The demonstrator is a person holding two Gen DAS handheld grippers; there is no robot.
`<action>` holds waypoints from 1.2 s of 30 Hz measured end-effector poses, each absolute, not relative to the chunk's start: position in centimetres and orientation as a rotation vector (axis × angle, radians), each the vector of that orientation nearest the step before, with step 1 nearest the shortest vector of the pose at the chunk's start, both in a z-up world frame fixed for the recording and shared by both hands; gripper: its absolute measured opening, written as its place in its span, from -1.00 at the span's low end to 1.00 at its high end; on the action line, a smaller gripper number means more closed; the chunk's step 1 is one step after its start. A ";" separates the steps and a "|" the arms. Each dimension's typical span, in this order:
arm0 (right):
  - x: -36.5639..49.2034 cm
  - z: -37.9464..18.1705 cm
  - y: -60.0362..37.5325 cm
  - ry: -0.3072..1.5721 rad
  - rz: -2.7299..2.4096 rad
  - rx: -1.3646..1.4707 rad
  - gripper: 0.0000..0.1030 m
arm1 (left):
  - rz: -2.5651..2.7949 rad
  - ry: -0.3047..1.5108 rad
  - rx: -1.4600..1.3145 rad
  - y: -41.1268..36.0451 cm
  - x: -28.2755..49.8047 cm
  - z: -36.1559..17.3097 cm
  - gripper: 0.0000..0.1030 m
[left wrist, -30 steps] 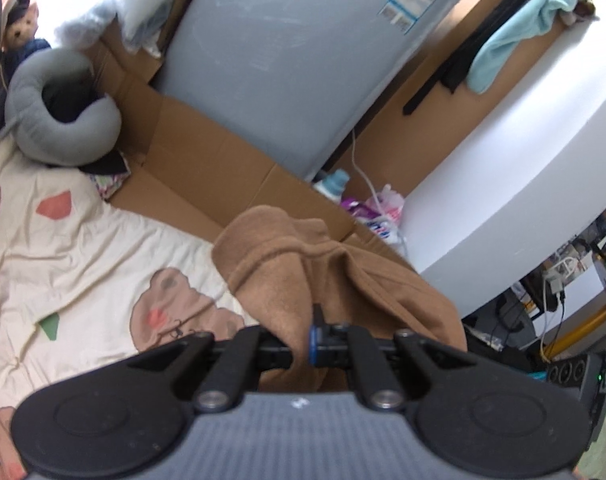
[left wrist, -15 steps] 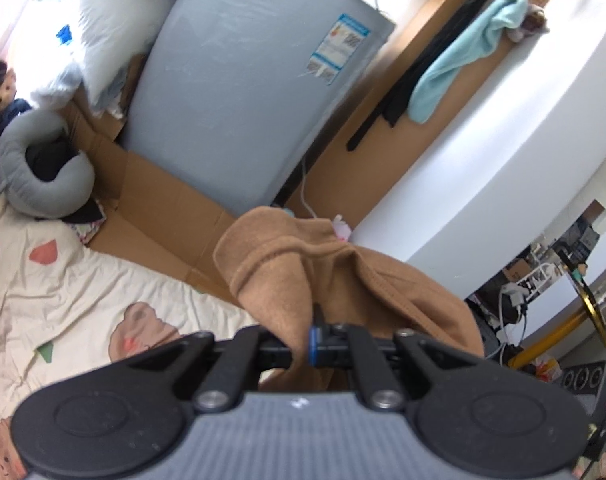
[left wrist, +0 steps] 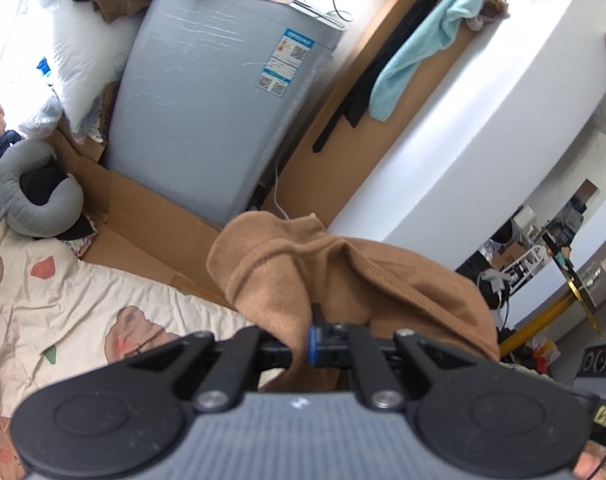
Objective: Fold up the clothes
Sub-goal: 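Lift the folded brown shirt up off the bed with both tools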
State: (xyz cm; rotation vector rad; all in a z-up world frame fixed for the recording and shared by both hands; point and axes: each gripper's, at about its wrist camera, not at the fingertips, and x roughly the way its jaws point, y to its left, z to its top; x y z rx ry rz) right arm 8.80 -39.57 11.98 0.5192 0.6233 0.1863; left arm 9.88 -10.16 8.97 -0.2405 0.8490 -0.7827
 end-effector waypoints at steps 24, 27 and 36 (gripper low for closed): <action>0.1 8.9 -53.2 0.614 -0.022 0.460 -0.74 | -1.107 0.898 -0.221 -24.8 5.8 4.0 -0.89; -0.3 8.1 -54.9 0.619 -0.066 0.442 -0.74 | -1.158 0.908 -0.213 -27.0 5.7 2.6 -0.89; 0.8 6.1 -58.0 0.664 -0.141 0.381 -0.74 | -1.261 0.914 -0.197 -30.8 5.9 -1.2 -0.90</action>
